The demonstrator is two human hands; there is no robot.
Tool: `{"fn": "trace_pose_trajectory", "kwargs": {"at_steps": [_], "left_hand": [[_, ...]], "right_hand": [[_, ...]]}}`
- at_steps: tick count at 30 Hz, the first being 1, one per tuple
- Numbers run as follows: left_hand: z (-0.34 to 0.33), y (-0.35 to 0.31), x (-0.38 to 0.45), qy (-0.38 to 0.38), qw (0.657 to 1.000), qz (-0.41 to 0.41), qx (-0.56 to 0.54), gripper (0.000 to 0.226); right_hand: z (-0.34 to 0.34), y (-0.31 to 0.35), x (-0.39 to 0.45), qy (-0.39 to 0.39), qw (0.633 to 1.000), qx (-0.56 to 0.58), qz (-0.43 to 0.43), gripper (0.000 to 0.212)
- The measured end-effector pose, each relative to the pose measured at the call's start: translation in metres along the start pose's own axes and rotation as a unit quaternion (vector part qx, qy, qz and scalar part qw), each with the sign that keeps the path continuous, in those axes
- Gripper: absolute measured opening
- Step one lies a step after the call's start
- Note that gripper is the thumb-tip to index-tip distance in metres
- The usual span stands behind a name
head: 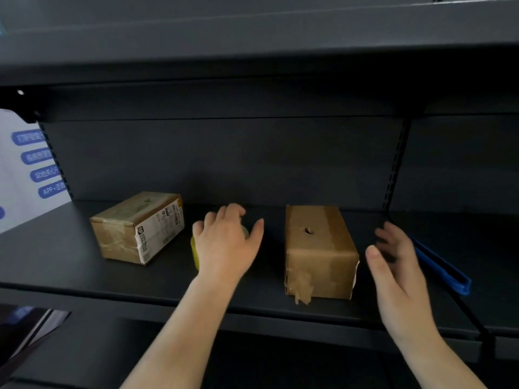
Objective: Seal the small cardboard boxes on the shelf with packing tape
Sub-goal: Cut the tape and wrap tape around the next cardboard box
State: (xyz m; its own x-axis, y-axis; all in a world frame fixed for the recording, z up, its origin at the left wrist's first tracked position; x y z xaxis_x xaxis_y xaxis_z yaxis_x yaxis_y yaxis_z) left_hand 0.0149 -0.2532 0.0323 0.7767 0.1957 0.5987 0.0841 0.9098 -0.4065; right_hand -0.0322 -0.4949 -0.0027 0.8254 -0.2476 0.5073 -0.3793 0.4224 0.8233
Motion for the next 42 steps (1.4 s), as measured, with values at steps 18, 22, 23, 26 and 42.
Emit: {"fn": "trace_pose_trajectory", "kwargs": {"at_steps": [18,22,23,26,42], "left_hand": [[0.037,-0.002,-0.034,-0.03,0.949,-0.303,0.075,0.018],[0.068,-0.026,-0.047,-0.126,0.913,-0.387,0.044,0.017],[0.074,-0.032,-0.05,-0.144,0.905,-0.398,0.037,0.017],[0.085,-0.049,-0.055,-0.176,0.888,-0.425,0.021,0.018],[0.078,-0.063,-0.056,-0.144,0.908,-0.386,-0.07,0.021]], "right_hand": [[0.011,0.048,0.029,0.072,0.977,0.11,0.17,0.046],[0.0,0.074,0.05,0.213,0.948,0.164,0.17,0.057],[-0.004,0.08,0.055,0.254,0.939,0.167,0.162,0.06],[-0.018,0.091,0.063,0.361,0.907,0.171,0.135,0.068],[-0.018,0.102,0.069,0.316,0.9,0.275,0.116,0.011]]}}
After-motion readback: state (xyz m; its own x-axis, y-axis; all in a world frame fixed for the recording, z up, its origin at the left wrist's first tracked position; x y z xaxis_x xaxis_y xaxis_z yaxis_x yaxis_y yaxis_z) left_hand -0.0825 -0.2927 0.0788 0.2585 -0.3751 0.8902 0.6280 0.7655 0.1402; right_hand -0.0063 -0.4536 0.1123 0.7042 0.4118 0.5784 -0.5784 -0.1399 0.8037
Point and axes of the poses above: each hand's wrist, its own x-axis towards the middle knuckle, its own z-axis out of the back of the hand, y = z × x, the point moved 3 cm from there along x, towards the middle knuckle, and after that the axes turned 4 degrees about -x, right-handed, at the moved point
